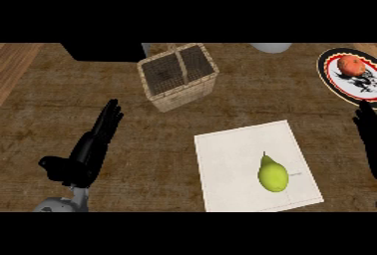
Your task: Pick the pear from the placemat and place it in the basket
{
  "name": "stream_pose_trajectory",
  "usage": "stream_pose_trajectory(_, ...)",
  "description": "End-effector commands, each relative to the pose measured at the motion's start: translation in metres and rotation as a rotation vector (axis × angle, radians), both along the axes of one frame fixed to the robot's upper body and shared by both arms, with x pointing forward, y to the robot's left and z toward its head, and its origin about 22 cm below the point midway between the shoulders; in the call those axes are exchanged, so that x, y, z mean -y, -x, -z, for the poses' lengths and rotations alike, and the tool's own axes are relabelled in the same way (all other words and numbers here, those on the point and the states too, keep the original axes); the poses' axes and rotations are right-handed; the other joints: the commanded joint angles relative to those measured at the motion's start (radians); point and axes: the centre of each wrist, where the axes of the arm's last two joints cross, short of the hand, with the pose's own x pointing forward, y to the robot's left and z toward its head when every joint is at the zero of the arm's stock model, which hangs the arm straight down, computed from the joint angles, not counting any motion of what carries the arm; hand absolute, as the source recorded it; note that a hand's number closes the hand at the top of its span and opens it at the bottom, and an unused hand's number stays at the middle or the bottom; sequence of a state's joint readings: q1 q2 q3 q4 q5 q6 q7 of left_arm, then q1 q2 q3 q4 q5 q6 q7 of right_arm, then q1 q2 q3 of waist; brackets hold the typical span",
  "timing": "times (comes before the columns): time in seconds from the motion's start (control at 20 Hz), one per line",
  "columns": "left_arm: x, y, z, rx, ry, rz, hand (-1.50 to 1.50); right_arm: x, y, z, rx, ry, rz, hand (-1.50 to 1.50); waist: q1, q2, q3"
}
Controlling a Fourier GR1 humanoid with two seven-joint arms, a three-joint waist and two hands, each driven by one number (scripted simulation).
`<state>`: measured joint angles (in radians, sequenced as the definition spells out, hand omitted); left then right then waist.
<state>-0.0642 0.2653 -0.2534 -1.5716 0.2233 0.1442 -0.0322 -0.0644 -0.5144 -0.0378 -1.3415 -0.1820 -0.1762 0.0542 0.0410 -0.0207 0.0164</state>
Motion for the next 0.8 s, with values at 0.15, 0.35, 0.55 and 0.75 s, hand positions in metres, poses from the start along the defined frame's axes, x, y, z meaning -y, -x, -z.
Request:
stream_pose_trajectory(0.15, -0.036, -0.013, -0.005, -0.049, -0.185, -0.119, 0.00, -0.051, -0.016, 0.034, 0.058, -0.532, -0.333, 1.50, -0.006, 0.035, -0.004)
stream_pose_trajectory(0.35, -0.048, -0.011, 0.006, -0.161, -0.233, -0.138, 0.00, -0.128, -0.040, 0.005, 0.440, -0.838, -0.675, 1.50, -0.004, 0.026, 0.002)
stream_pose_trajectory(0.55, -0.052, -0.039, -0.014, -0.196, -0.279, -0.187, 0.00, -0.154, -0.020, 0.007, 0.518, -0.753, -0.694, -1.50, -0.054, 0.020, -0.016)
stream_pose_trajectory(0.75, -0.055, -0.029, -0.002, -0.223, -0.278, -0.181, 0.00, -0.107, -0.024, -0.039, 0.365, -0.440, -0.627, -1.50, -0.049, 0.018, -0.017)
